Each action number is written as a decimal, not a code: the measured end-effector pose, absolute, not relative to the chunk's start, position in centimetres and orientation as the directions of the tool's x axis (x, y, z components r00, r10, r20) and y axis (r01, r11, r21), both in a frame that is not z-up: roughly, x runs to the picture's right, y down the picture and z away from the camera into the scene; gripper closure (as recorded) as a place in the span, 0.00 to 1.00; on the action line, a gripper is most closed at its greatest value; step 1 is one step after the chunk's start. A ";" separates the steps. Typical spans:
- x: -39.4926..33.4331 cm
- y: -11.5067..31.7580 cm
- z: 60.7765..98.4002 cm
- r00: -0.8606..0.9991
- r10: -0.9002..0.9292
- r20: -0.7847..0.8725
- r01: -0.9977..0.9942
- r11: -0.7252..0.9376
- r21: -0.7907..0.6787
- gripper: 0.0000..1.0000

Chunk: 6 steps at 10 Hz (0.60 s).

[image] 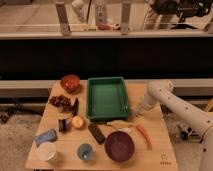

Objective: Wipe table surface with towel

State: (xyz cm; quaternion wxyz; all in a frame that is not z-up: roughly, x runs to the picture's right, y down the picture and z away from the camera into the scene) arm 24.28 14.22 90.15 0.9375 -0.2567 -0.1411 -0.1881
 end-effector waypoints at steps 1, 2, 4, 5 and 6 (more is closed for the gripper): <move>25.0 15.0 89.7 0.888 -0.292 0.354 0.433 0.789 -0.437 1.00; 25.3 15.6 89.5 0.886 -0.302 0.352 0.442 0.779 -0.444 1.00; 26.6 16.7 89.0 0.884 -0.322 0.339 0.455 0.761 -0.463 1.00; 26.5 16.8 89.0 0.884 -0.326 0.335 0.456 0.758 -0.466 1.00; 26.5 16.8 89.1 0.891 -0.316 0.326 0.442 0.765 -0.469 1.00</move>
